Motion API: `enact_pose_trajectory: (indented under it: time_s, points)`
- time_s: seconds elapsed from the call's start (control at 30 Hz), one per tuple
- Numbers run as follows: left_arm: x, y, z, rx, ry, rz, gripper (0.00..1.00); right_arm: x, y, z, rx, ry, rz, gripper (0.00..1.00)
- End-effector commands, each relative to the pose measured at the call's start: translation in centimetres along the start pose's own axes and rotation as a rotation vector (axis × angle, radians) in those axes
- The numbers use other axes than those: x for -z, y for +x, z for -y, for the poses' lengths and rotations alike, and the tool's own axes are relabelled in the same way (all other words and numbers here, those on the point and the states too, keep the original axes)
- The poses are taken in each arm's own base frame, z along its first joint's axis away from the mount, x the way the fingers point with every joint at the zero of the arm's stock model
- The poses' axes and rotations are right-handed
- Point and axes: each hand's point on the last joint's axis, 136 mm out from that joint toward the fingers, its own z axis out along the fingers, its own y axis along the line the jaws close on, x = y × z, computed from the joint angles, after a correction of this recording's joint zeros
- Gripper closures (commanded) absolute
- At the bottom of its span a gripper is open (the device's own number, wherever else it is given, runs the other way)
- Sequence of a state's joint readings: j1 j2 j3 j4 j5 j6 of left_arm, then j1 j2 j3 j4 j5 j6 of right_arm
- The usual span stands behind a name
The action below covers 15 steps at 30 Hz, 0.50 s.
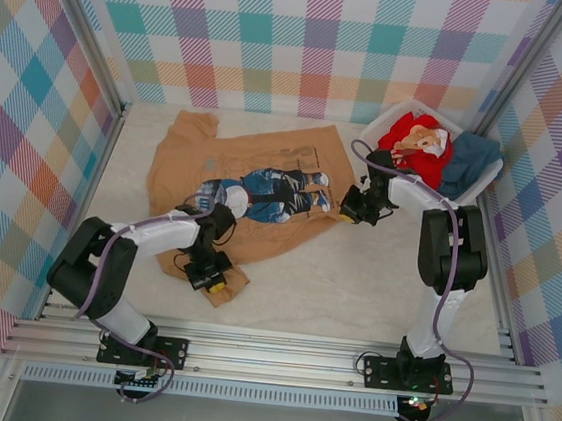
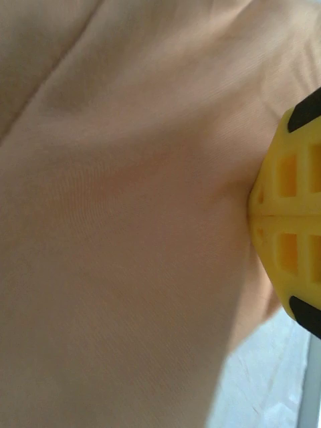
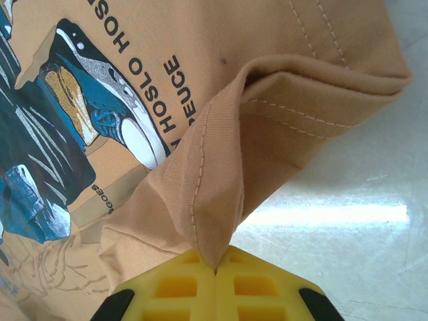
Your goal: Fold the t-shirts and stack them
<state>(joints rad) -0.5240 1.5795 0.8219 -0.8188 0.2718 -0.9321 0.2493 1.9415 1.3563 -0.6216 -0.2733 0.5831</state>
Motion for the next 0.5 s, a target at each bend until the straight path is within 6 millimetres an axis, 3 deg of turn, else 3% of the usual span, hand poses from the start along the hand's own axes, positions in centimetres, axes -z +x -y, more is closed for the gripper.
enact_pose_trajectory:
  time_s: [0.0,0.33,0.47]
  points:
    - [-0.9,0.3,-0.8,-0.003,-0.067,0.013,0.98,1.0,0.3,-0.2,0.016,-0.009,0.007,1.00]
    - [-0.6,1.3,-7.4,0.035,-0.199,0.098,0.99,1.2,1.2,0.2,0.007,-0.020,0.003,1.00]
    - [0.6,1.4,-8.1,0.054,-0.195,0.136,0.95,1.1,1.6,0.3,0.007,-0.022,-0.004,1.00]
